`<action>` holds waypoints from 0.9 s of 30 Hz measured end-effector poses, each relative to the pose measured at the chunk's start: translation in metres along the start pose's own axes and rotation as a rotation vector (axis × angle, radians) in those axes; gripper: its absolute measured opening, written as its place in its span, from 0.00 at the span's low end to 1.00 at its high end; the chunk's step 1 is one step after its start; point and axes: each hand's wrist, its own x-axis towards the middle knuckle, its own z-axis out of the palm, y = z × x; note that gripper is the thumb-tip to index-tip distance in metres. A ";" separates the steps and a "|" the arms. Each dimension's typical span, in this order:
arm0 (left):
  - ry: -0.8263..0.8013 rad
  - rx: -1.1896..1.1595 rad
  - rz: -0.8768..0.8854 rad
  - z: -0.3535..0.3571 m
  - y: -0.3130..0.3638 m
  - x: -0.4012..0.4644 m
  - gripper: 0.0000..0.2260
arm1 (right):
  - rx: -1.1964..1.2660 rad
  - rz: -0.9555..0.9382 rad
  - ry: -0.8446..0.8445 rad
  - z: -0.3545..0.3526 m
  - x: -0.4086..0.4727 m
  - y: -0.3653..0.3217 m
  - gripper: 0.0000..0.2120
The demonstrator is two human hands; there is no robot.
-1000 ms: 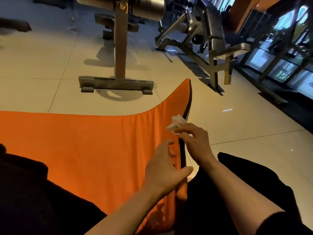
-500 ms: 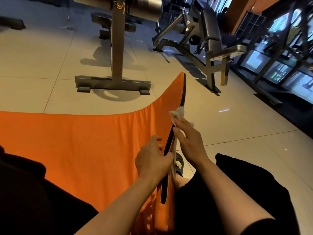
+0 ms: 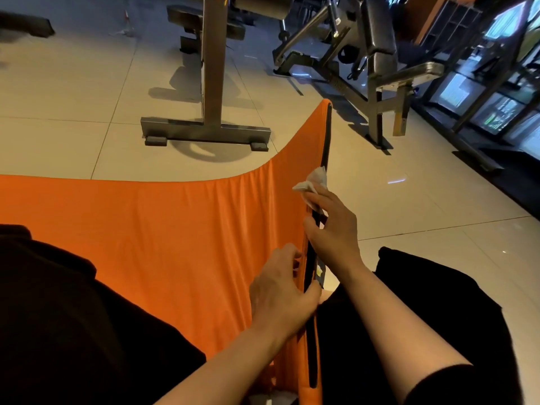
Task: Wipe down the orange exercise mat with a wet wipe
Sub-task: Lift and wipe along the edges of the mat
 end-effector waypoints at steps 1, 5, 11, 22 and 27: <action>0.006 -0.062 0.018 0.001 0.000 0.000 0.13 | 0.036 0.008 -0.002 -0.001 -0.003 -0.001 0.19; 0.131 -0.516 -0.112 -0.014 0.006 0.036 0.07 | 0.139 0.043 -0.036 -0.007 -0.015 -0.010 0.20; -0.135 -0.316 -0.030 -0.039 0.040 0.091 0.18 | 0.246 0.028 -0.036 -0.005 -0.020 -0.020 0.23; -0.049 -0.102 0.072 -0.028 0.039 0.094 0.18 | 0.686 0.314 -0.005 -0.014 0.006 -0.029 0.11; -0.023 -0.083 0.111 -0.021 0.034 0.095 0.19 | 0.516 0.208 -0.117 -0.012 0.017 -0.025 0.15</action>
